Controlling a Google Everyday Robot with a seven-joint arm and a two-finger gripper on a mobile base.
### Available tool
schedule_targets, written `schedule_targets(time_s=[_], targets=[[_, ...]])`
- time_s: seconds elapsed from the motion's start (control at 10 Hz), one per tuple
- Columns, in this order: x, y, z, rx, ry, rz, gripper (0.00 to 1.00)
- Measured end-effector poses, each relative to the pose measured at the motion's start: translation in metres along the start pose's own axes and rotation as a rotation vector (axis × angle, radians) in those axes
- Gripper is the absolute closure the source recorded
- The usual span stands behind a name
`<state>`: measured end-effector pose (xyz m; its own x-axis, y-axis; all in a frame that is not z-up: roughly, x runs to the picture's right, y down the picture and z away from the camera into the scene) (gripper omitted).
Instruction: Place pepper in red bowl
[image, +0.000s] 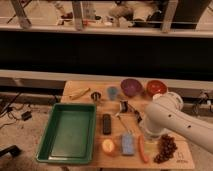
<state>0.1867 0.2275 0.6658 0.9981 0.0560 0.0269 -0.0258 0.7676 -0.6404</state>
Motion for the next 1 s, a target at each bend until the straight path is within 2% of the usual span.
schedule_targets(time_s=[0.4, 0.6, 1.0], targets=[[0.009, 0.014, 0.019, 0.006, 0.041, 0.146, 0.2], [0.015, 0.022, 0.027, -0.001, 0.063, 0.175, 0.2], [0.026, 0.031, 0.042, -0.032, 0.08, 0.197, 0.2]])
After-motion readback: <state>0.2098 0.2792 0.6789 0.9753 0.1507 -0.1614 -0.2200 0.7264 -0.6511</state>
